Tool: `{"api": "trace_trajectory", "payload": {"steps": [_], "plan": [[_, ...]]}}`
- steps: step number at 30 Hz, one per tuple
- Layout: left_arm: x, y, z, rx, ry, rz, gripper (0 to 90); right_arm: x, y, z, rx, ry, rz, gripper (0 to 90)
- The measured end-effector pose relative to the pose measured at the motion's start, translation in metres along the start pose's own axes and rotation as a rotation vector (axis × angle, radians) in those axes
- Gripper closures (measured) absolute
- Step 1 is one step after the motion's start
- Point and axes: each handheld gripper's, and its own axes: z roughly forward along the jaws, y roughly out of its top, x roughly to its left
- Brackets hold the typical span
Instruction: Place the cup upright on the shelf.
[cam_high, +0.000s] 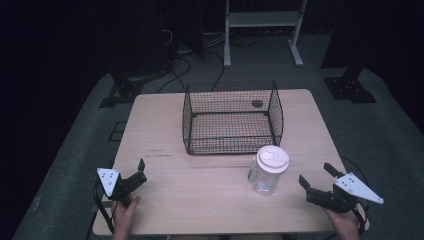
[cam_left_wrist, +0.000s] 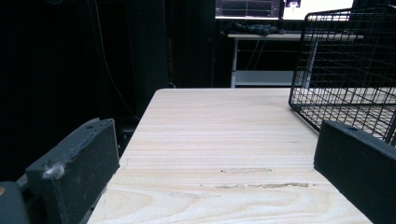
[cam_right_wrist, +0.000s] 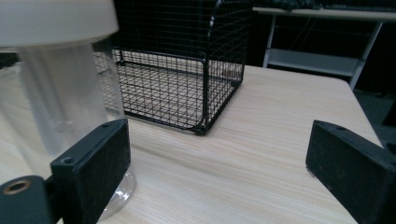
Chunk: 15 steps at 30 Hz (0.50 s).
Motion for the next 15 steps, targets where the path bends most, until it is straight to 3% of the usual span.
{"api": "trace_trajectory", "payload": {"steps": [12,14,15], "plan": [[0.000,0.000,0.000,0.001,0.002,0.005,0.0,0.017,0.009,-0.013,-0.020,0.087,-0.036,5.8],[0.000,0.000,0.000,0.001,0.003,0.002,0.0,0.021,0.012,-0.014,-0.022,0.109,-0.049,5.7],[0.000,0.000,0.000,0.001,0.004,0.001,0.0,0.026,0.016,-0.014,-0.030,0.143,-0.055,5.7]]}}
